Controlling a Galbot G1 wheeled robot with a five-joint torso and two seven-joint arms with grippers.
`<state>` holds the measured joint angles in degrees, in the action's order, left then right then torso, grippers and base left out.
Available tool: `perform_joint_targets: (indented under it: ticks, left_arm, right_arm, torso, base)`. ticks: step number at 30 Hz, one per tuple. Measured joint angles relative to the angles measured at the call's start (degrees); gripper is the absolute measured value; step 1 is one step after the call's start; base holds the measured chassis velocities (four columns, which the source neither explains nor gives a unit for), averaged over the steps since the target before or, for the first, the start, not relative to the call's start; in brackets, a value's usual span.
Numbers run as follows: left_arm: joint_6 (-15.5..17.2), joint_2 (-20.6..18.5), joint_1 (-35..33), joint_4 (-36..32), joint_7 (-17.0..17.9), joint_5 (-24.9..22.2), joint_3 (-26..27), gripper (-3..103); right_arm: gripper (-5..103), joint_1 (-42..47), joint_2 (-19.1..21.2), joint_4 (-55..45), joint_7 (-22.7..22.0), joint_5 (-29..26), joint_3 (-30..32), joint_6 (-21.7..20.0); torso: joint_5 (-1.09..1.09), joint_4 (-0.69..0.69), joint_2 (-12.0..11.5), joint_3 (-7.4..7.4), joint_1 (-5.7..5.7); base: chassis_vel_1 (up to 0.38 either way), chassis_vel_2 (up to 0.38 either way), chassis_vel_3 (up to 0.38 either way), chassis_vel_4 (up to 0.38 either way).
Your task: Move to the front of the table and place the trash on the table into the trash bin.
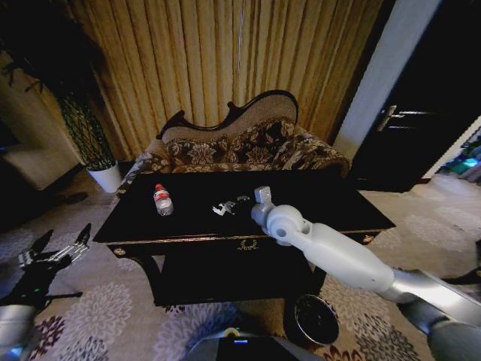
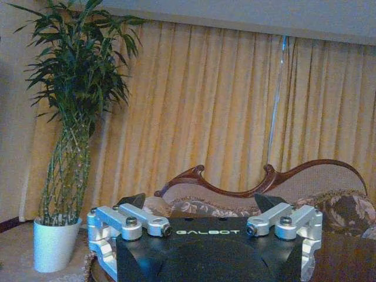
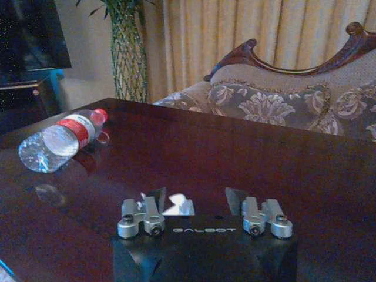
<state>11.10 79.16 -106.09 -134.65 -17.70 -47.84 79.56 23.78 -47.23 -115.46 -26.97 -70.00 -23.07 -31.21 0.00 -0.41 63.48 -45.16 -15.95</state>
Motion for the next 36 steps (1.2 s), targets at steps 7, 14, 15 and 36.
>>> perform_joint_targets:
  ticks: [7, 14, 15, 36]
  left_arm:
    - [0.0, 0.05, 0.21, 0.0, -0.02, 0.01, -0.44, 100]
    - [-0.08, 0.05, 0.08, -0.01, -0.1, 0.02, -0.37, 100]
    - [-0.11, 0.06, 0.04, -0.02, -0.12, 0.02, -0.34, 100]
    - [-1.03, 0.25, -0.02, 0.44, -1.04, 0.15, -0.2, 100]
  right_arm:
    - [79, 2.13, 1.0, -0.99, 0.15, 0.26, 0.85, -0.03]
    - [100, 2.3, 0.02, -0.81, 0.16, 0.45, 0.32, -0.04]
    - [100, 2.11, -0.22, -0.6, 0.16, 0.46, 0.22, -0.04]
    - [74, 1.3, -2.32, 2.19, 0.45, 2.77, -1.44, 0.37]
  torso:
    - [0.0, 0.0, 0.0, 0.0, 0.0]
    - [-0.01, 0.0, 0.0, 0.0, 0.0]
    - [-0.01, 0.0, 0.0, 0.0, 0.0]
    - [0.0, 0.0, 0.0, 0.0, 0.0]
  base:
    - [0.0, 0.0, 0.0, 0.0]
    - [0.0, 0.0, 0.0, 0.0]
    - [0.0, 0.0, 0.0, 0.0]
    - [0.0, 0.0, 0.0, 0.0]
